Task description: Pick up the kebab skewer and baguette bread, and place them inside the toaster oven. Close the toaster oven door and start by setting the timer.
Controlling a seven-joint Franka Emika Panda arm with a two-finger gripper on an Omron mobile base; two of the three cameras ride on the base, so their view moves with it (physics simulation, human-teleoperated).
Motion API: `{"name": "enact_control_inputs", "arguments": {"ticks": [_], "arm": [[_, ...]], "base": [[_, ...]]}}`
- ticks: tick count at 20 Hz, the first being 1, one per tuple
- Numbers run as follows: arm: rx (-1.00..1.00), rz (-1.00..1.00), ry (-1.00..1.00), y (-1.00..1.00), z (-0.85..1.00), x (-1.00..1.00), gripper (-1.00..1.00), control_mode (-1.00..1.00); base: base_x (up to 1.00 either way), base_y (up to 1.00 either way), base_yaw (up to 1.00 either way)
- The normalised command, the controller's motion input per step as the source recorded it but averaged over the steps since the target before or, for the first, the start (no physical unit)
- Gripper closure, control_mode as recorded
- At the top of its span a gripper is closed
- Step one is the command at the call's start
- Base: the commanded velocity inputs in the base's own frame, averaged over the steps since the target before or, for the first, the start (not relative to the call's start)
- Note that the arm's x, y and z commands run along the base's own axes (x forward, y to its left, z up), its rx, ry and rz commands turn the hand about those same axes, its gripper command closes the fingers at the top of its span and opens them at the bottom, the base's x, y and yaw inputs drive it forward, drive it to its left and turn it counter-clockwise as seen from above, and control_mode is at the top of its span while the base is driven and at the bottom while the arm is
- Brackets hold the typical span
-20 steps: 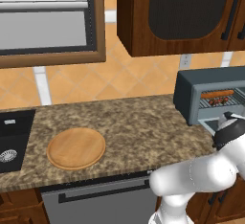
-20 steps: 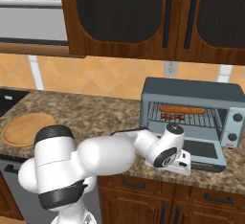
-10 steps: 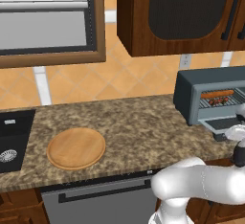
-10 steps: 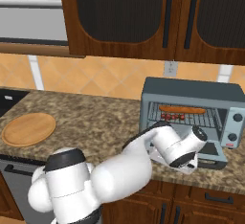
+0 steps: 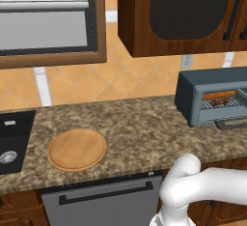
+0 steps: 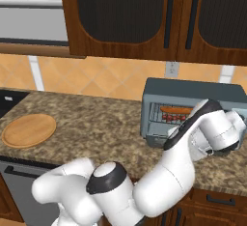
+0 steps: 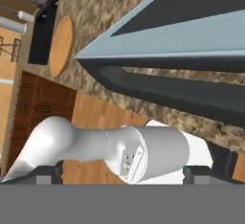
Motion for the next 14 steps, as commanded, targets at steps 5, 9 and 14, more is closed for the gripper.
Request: {"name": "enact_control_inputs", "arguments": {"ticks": [5,9,14], "arm": [[-0.11,-0.09,-0.45,0.67,0.05,0.91,-1.00,-1.00],[-0.13,-0.12,-0.47,0.85,0.00,0.80,-1.00,-1.00],[-0.17,-0.20,-0.49,1.00,-0.18,0.59,-1.00,-1.00]], "base": [[0.00,0.00,0.00],[0.00,0.00,0.00],[0.00,0.00,0.00]]}}
